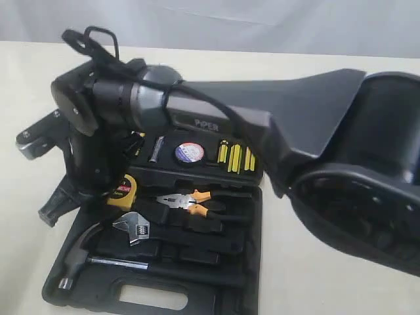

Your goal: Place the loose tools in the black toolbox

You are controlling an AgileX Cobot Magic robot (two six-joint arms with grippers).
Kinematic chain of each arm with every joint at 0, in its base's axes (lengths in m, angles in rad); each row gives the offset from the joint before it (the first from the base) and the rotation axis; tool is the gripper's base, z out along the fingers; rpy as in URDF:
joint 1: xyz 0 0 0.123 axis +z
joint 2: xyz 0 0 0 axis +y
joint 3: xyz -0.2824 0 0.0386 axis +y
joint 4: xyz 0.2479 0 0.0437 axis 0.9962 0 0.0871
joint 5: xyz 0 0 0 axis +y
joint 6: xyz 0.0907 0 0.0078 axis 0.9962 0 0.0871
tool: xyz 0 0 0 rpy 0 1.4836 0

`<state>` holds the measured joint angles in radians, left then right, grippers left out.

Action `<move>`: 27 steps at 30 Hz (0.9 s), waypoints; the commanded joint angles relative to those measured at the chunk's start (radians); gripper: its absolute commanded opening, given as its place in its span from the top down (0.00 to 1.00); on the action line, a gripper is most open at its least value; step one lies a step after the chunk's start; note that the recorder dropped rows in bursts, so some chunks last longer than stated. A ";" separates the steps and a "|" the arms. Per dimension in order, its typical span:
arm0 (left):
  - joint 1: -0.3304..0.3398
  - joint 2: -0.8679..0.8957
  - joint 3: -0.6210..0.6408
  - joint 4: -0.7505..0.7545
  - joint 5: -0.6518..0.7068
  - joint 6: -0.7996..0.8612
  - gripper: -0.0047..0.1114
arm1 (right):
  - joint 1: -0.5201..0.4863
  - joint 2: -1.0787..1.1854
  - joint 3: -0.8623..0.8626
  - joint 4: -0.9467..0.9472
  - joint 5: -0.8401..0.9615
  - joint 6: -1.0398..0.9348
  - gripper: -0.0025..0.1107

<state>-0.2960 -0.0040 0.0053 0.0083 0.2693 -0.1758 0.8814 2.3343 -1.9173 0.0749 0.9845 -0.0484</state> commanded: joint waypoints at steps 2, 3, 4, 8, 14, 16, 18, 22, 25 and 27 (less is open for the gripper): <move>-0.005 0.004 -0.005 -0.008 0.003 0.000 0.96 | -0.008 -0.041 0.000 -0.075 0.053 0.005 0.98; -0.005 0.004 -0.005 -0.008 0.003 0.000 0.96 | -0.008 -0.065 0.000 -0.097 0.064 0.012 0.98; -0.005 0.004 -0.005 -0.008 0.003 0.000 0.96 | -0.008 -0.092 0.000 -0.117 0.075 0.015 0.98; -0.005 0.004 -0.005 -0.008 0.003 0.000 0.96 | -0.017 -0.208 0.000 -0.209 0.128 0.059 0.98; -0.005 0.004 -0.005 -0.008 0.003 0.000 0.96 | -0.063 -0.349 0.000 -0.313 0.237 0.100 0.98; -0.005 0.004 -0.005 -0.008 0.003 0.000 0.96 | -0.088 -0.395 0.010 -0.310 0.237 0.111 0.98; -0.005 0.004 -0.005 -0.008 0.003 0.000 0.96 | -0.113 -0.455 0.051 -0.310 0.237 0.116 0.98; -0.005 0.004 -0.005 -0.008 0.003 0.000 0.96 | -0.157 -0.590 0.205 -0.310 0.237 0.127 0.98; -0.005 0.004 -0.005 -0.008 0.003 0.000 0.96 | -0.182 -0.736 0.398 -0.310 0.173 0.131 0.98; -0.005 0.004 -0.005 -0.008 0.003 0.000 0.96 | -0.198 -0.843 0.533 -0.310 0.077 0.145 0.98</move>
<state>-0.2960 -0.0040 0.0053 0.0083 0.2693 -0.1758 0.7060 1.6260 -1.5313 -0.2284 1.1642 0.0808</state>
